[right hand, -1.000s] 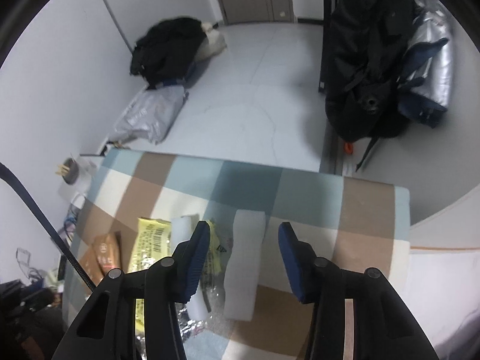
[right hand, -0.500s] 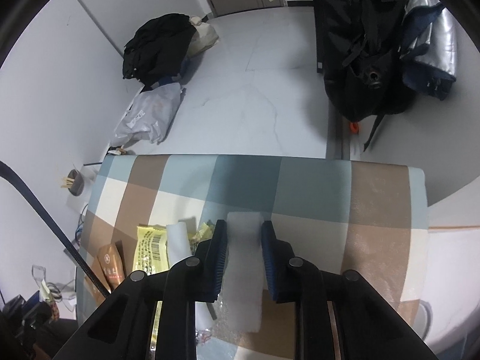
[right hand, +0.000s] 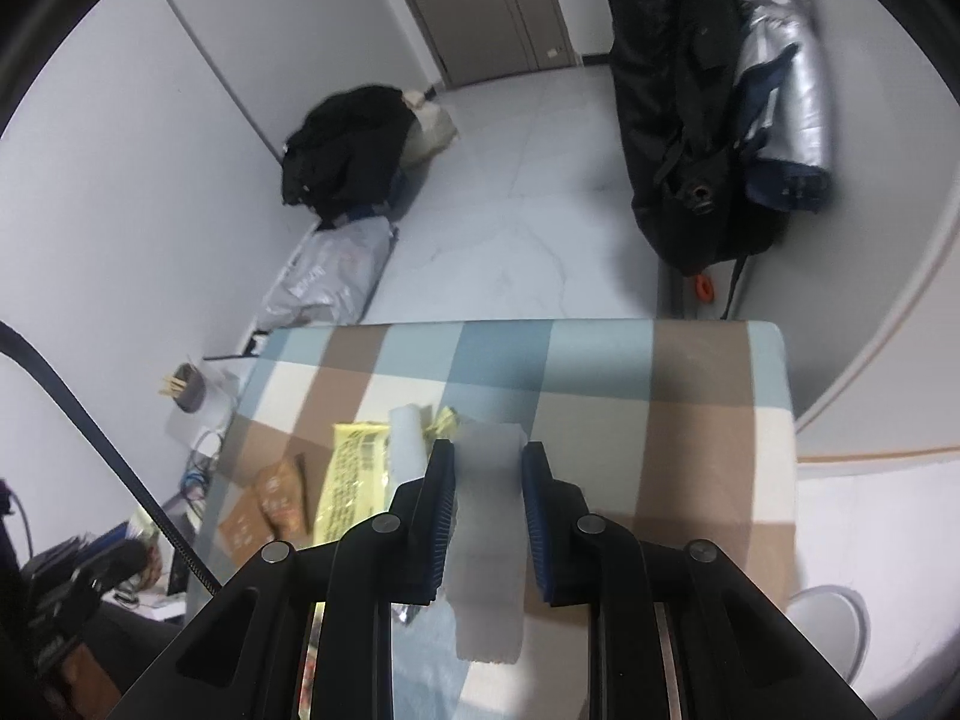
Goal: Collect trash
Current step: 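Carry both held items over the white trash bin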
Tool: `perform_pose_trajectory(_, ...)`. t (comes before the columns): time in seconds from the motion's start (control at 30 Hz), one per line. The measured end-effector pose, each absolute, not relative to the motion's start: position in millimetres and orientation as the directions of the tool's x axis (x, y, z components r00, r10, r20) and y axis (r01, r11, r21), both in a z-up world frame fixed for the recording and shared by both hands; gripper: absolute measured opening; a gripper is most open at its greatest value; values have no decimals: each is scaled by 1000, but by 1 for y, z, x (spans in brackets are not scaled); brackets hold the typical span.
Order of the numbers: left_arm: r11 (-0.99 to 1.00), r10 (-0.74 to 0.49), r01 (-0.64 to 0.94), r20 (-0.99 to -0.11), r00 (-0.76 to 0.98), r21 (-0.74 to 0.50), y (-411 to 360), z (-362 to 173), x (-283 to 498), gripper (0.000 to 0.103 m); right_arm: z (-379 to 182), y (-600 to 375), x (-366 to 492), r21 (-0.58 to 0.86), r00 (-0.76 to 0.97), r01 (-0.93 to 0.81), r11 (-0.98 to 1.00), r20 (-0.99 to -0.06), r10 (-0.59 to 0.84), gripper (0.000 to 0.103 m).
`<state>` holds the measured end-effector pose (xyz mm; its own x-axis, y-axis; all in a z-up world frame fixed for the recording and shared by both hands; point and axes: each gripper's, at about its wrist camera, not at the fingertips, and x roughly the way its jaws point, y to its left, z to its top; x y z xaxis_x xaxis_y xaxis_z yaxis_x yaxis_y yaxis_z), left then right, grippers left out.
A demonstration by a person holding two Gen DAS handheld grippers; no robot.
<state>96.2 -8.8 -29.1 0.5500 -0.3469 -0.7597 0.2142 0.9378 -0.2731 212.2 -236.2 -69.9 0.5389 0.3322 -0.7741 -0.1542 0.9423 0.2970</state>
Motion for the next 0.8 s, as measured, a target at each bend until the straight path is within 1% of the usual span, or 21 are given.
perform_pose_trajectory(0.23,932,-362,248,-725,586,-265,-38,7,77,8,-26,-263,164,336,644,-152,929,-679,352,21)
perform_pose_trajectory(0.47,910,-402,348,-678,615,-224,-91,47,53,8,29,-312,109,330,747,-135,934,-585,315,21)
perform_pose_trajectory(0.67,872,-459,447,-651,605,-199,-144,68,39,8,62,-376,54,305,837,-42,952,-509,200,21)
perform_pose_trajectory(0.8,839,-500,507,-649,574,-197,-180,72,39,8,67,-414,24,279,862,29,960,-493,118,21)
